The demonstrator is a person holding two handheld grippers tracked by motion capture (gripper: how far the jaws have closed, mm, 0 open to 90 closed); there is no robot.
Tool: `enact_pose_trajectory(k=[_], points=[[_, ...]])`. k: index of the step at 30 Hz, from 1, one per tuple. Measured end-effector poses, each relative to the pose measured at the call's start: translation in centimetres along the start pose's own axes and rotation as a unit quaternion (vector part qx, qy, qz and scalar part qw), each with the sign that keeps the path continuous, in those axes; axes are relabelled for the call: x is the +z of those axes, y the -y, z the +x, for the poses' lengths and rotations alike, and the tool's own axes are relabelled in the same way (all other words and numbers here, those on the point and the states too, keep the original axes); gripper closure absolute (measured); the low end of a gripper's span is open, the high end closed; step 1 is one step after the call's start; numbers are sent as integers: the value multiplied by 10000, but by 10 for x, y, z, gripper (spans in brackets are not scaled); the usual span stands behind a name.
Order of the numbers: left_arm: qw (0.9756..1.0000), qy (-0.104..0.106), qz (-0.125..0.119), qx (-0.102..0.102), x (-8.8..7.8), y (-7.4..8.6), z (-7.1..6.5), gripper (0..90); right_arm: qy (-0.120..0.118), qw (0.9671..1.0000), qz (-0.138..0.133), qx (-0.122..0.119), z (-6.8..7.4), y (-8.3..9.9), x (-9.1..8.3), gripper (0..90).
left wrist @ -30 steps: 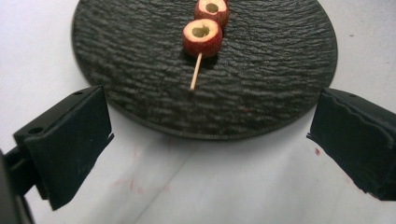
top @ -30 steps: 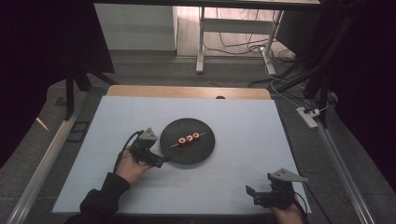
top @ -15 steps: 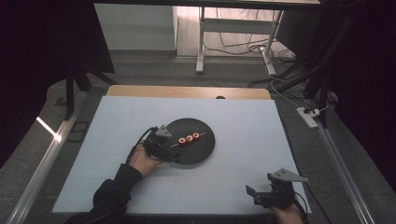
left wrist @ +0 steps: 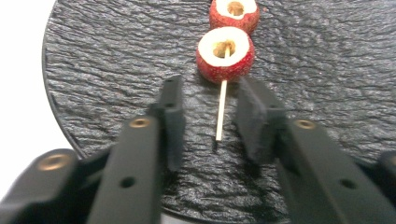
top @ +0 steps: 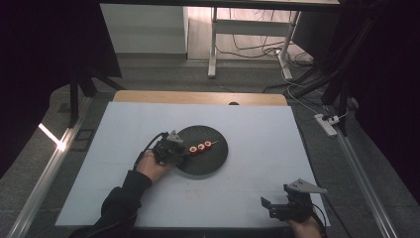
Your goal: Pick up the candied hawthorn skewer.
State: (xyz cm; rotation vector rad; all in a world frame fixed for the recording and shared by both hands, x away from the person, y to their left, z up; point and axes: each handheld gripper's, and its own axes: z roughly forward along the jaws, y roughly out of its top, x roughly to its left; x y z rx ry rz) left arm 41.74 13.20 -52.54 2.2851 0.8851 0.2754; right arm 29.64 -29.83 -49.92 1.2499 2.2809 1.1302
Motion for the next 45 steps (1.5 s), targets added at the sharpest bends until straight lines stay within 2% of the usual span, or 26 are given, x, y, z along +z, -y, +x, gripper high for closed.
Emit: enact_pose_trajectory(k=[1,2,4,8,12,17,22,28,33,36,38,45], points=[[10000,-53,13,2,0,0,-1,727,-3,10000,-9,3,0,0,0,0],[10000,-43,38,8,0,-1,-1,727,-3,10000,-9,3,0,0,0,0],[10000,-18,59,52,0,-1,-2,840,-2,10000,-9,3,0,0,0,0],[9999,66,115,-76,0,-2,-3,888,0,10000,-16,8,0,0,0,0],[9999,106,72,-85,0,-1,-4,895,2,10000,-16,3,0,0,0,0],[10000,36,10,-41,0,1,-6,899,3,10000,-14,3,0,0,0,0],[9996,117,-260,-59,-4,1,-7,899,-7,10000,-23,3,0,0,0,0],[9985,246,-481,-89,-14,0,-9,898,-7,10000,-23,1,0,0,0,0],[9970,330,-701,-41,-28,1,-17,898,-6,10000,-16,-4,0,0,0,0],[9965,369,-749,-32,-33,1,-19,898,-9,10000,-20,-6,0,0,0,0],[9952,417,-880,-36,-42,3,-23,898,-14,10000,-21,-8,0,0,-1,0],[9927,499,-1101,-39,-59,8,-30,898,-12,10000,-25,-22,0,0,-1,0]])
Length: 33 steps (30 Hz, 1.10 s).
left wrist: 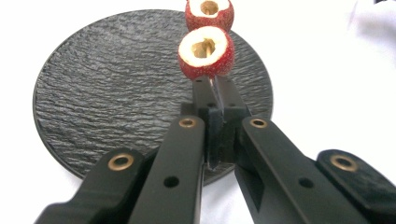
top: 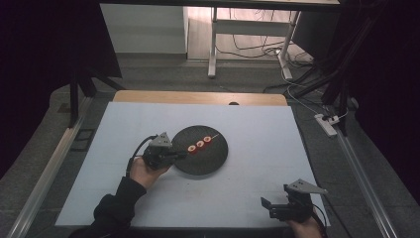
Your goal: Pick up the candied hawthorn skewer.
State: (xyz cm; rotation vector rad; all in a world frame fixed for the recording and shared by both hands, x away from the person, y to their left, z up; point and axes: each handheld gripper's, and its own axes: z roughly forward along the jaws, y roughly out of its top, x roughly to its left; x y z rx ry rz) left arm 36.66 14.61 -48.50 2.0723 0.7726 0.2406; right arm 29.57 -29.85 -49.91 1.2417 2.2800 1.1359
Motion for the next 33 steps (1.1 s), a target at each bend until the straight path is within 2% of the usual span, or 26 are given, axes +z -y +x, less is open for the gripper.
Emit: enact_pose_trajectory(k=[12,22,27,33], points=[[9990,144,-404,-123,-31,12,-15,898,-11,10000,1,-15,0,0,0,0],[9962,317,-795,-171,-49,26,-29,897,-28,10000,-4,-41,1,0,0,0],[9954,399,-858,-145,-53,29,-37,897,-32,10000,4,-52,1,0,0,0],[9954,421,-841,-202,-52,31,-38,897,-34,10000,12,-64,1,0,0,0]])
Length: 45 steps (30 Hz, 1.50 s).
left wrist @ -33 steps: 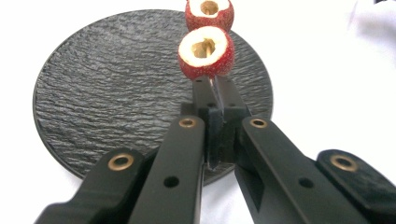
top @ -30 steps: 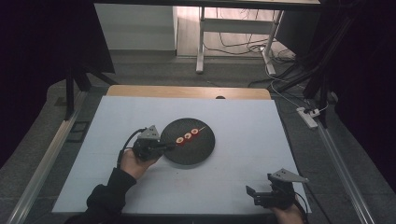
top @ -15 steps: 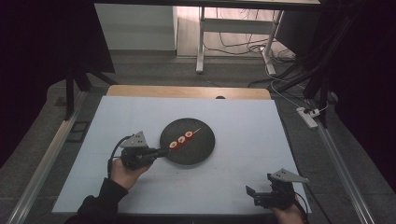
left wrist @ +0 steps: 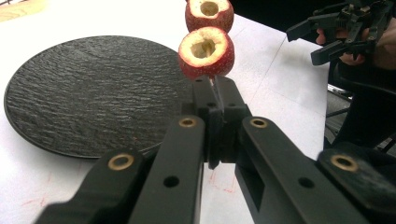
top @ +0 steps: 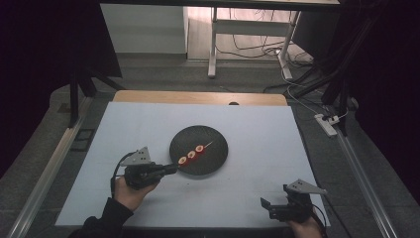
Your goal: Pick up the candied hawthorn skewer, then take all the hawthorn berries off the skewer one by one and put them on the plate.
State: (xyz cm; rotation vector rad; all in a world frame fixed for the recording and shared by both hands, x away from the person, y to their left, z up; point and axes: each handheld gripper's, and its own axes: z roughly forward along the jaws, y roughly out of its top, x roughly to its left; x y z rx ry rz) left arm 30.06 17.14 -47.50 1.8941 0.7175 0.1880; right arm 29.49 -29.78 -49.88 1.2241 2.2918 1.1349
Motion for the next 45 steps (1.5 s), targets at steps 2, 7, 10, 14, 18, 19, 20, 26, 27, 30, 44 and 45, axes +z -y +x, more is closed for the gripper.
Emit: enact_pose_trajectory(k=[2,7,10,14,18,19,20,26,27,30,44,45], points=[[10000,-25,-24,7,0,1,0,897,-24,10000,-5,2,0,0,0,0],[10000,-26,-57,50,0,1,-1,897,-68,10000,-2,35,-1,0,0,0],[9999,-25,-66,86,0,1,-2,897,-49,10000,-21,44,-1,0,-1,0],[9999,-21,-77,96,1,1,-3,897,-88,9999,-119,87,1,-2,-2,0],[9999,45,-77,81,2,1,-2,897,-111,9996,-269,36,3,-7,-5,0],[9999,72,-67,81,2,1,-2,896,-147,9995,-288,-8,4,-9,-5,0],[9999,99,-48,73,2,1,-2,896,-179,9994,-298,-26,5,-10,-5,0],[9999,73,90,124,5,-1,-4,896,-337,9981,-490,-179,10,-18,-2,0],[9998,58,102,137,5,-1,-4,896,-337,9981,-490,-179,10,-18,-2,0],[9998,49,130,155,6,-1,-5,896,-426,9968,-603,-304,15,-25,1,0],[9997,45,16,259,9,2,-6,896,-737,9922,-741,-676,36,-59,21,0],[9997,49,-2,253,9,2,-5,896,-777,9918,-754,-683,38,-62,23,0]])
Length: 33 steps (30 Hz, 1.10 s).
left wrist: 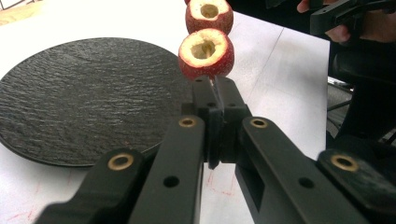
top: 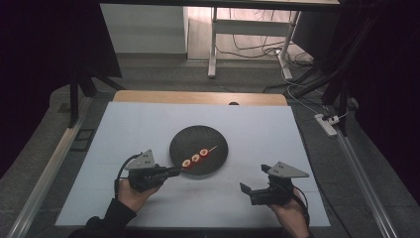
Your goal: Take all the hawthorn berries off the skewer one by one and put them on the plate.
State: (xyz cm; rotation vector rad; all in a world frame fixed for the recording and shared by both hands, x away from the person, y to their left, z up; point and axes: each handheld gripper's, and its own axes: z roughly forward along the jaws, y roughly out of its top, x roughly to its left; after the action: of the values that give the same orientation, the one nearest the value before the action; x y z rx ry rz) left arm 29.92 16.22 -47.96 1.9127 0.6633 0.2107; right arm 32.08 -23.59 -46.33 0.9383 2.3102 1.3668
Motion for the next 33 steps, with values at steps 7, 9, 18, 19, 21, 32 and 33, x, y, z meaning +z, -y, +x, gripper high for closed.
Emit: enact_pose_trajectory(k=[7,9,18,19,21,32,33], points=[[9999,11,-120,-34,-2,0,1,896,-255,9997,-6,-10,4,-13,16,0],[9999,10,-134,-33,-2,0,0,896,-351,9994,34,5,6,-17,20,0],[9998,7,-195,14,-1,0,-1,896,-776,9968,-31,180,12,-36,39,4],[9998,9,-199,17,-1,0,-1,896,-776,9968,-31,180,12,-36,39,4],[9998,18,-203,21,-1,0,-2,896,-860,9960,-46,227,13,-42,42,3],[9997,53,-226,63,-2,0,-2,896,-1131,9930,-7,329,20,-62,64,0],[9997,63,-226,61,-2,0,-2,896,-1135,9930,23,330,21,-63,66,0]])
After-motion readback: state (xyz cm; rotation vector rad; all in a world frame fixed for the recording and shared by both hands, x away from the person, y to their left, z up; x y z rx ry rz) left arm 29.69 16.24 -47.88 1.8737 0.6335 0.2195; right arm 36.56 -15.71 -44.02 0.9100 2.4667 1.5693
